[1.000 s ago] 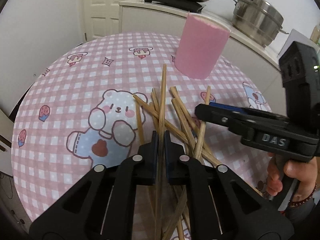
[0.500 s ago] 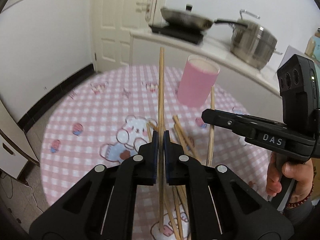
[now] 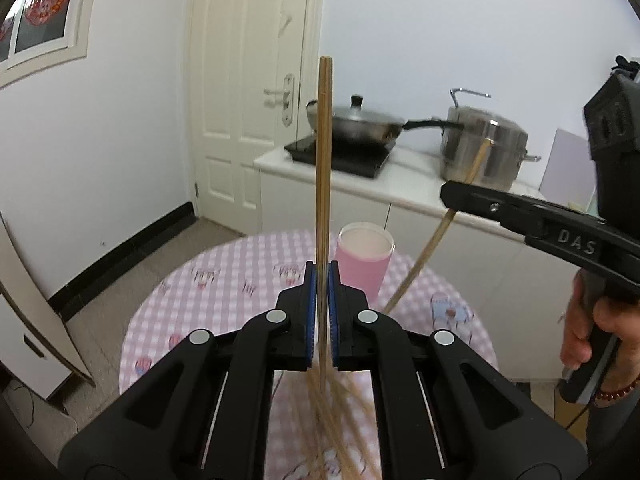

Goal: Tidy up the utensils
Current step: 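Lift the chopstick with the left gripper and lower it into the pink cup, then open the left gripper to drop the chopstick into the cup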

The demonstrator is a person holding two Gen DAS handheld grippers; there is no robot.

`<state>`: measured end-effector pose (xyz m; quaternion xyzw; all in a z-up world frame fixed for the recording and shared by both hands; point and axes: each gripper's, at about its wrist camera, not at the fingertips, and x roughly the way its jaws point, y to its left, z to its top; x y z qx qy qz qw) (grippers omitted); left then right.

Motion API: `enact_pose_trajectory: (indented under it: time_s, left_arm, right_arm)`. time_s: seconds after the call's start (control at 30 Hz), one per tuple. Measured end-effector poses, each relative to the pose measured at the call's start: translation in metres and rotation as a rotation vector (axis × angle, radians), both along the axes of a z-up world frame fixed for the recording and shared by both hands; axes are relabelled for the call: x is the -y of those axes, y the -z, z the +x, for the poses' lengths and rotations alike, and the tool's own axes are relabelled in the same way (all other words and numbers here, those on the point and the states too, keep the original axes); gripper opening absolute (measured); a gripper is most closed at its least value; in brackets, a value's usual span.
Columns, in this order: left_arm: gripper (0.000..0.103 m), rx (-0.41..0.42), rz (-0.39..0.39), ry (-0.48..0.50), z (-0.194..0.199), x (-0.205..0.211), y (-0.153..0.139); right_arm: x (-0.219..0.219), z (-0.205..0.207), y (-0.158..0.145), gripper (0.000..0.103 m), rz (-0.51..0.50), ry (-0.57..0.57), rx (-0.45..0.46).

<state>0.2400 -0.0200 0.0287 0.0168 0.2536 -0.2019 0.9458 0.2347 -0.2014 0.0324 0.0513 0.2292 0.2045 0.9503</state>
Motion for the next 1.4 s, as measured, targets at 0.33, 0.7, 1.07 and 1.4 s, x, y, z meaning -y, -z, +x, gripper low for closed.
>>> enact_pose_trajectory:
  time_s: [0.33, 0.7, 1.07, 1.4]
  left_arm:
    - [0.006, 0.135, -0.11, -0.034, 0.056, 0.046, -0.031]
    - [0.006, 0.109, -0.139, -0.05, 0.118, 0.085, -0.005]
    - [0.006, -0.013, -0.069, -0.059, 0.144, 0.089, 0.042]
    - [0.007, -0.093, -0.045, -0.061, 0.157, 0.092, 0.059]
  right_arm:
    - [0.021, 0.033, -0.029, 0.005, -0.116, 0.147, 0.166]
    - [0.041, 0.086, -0.002, 0.005, -0.086, 0.173, 0.117]
    - [0.059, 0.11, 0.042, 0.005, -0.01, 0.153, -0.054]
    - [0.068, 0.109, 0.046, 0.006, 0.028, 0.166, -0.093]
